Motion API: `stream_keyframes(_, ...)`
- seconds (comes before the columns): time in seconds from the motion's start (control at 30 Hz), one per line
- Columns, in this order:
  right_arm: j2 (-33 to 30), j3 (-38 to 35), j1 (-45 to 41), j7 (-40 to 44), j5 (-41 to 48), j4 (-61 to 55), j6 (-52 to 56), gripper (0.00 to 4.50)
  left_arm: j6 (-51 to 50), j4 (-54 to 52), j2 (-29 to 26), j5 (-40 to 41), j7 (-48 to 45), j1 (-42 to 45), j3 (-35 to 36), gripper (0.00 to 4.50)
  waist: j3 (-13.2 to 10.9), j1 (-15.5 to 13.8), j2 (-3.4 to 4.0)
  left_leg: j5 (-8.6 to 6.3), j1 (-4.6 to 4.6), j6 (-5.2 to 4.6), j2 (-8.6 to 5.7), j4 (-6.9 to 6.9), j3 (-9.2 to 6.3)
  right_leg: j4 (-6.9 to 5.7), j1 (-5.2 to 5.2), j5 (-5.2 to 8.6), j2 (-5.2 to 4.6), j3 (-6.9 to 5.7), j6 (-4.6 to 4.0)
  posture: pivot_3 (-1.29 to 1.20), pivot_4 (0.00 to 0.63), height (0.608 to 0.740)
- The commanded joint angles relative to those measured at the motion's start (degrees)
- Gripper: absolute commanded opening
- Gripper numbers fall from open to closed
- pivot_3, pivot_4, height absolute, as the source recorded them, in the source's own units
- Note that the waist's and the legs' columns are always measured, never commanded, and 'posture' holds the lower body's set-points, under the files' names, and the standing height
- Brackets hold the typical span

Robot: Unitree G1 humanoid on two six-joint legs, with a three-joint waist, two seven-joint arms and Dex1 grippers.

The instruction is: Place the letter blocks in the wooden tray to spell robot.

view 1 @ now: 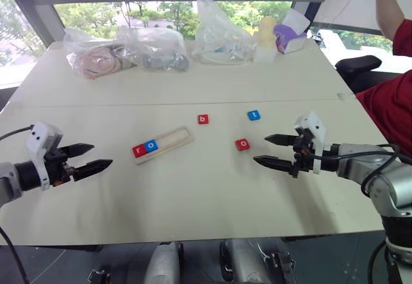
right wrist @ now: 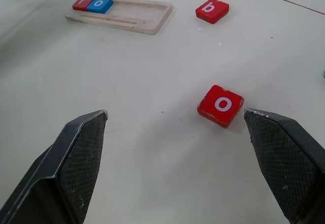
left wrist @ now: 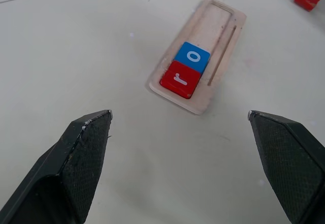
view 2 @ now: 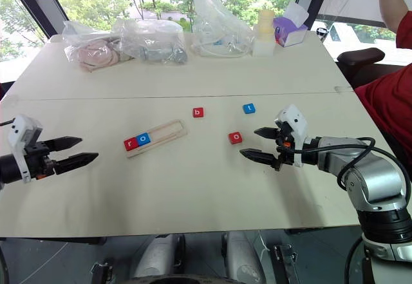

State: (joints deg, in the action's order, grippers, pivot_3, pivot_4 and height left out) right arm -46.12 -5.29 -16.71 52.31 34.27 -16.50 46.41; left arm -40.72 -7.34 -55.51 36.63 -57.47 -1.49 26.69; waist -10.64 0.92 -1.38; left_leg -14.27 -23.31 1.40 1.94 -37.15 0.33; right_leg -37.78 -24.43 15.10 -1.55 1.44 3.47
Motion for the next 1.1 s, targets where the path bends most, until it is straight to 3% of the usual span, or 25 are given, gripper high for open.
stream_keyframes(0.03, -0.02, -0.28, -1.00, -0.10, -0.07, -0.56, -0.91, 4.43, 1.20, -1.58, -0.46, -0.04, -0.48, -0.20, 1.68, 4.50, 0.00, 0.00, 0.00, 0.00, 0.00, 0.00, 0.00, 0.00, 0.01, 0.00, 0.00, 0.00, 0.00, 0.00, 0.00, 0.00, 0.150, 0.740)
stream_keyframes(0.4, 0.25, 0.46, -1.31, -0.17, -0.53, -0.20, -1.28, 4.43, 1.85, -2.10, 0.10, -0.77, 0.74, -1.00, 1.63, 4.50, 0.00, 0.02, 0.00, 0.00, 0.00, 0.00, 0.00, 0.00, 0.00, 0.00, 0.00, 0.00, 0.00, 0.00, 0.00, 0.00, 0.150, 0.740)
stream_keyframes(0.47, 0.44, 0.74, -1.32, -0.27, -0.70, -0.09, -1.49, 4.43, 6.49, -1.54, 0.03, -5.58, 2.78, -1.22, 0.06, 4.50, 0.00, -0.01, 0.00, 0.00, 0.00, 0.00, 0.00, 0.00, 0.00, 0.00, 0.00, 0.00, 0.00, 0.00, 0.00, 0.00, 0.150, 0.740)
stream_keyframes(0.83, 1.86, 0.60, -0.28, -0.96, -0.53, -0.45, -1.65, 4.43, 4.32, -0.87, -0.14, -2.74, -0.89, -0.90, 0.77, 4.50, 0.00, -0.01, 0.00, 0.00, 0.00, 0.00, 0.00, 0.00, 0.03, 0.00, 0.00, 0.00, 0.00, 0.00, 0.00, 0.00, 0.150, 0.740)
stream_keyframes(1.0, 1.84, 0.95, -0.74, -1.63, -1.79, 0.27, -2.32, 4.43, 7.20, 1.24, -1.54, -5.78, -1.51, 0.75, -0.97, 4.50, 0.00, -0.01, 0.00, 0.00, 0.00, 0.00, -0.01, 0.00, 0.02, 0.00, 0.00, 0.00, 0.01, 0.00, 0.00, 0.00, 0.150, 0.740)
stream_keyframes(1.1, 3.10, 2.61, -1.50, -1.51, -0.65, -1.49, -1.18, 4.43, 12.13, 4.49, -2.87, -9.60, -3.84, 3.98, -5.79, 4.50, 0.00, -0.06, 0.00, 0.00, 0.01, 0.00, -0.01, 0.00, 0.04, 0.00, 0.00, 0.00, 0.02, 0.00, 0.00, 0.00, 0.150, 0.740)
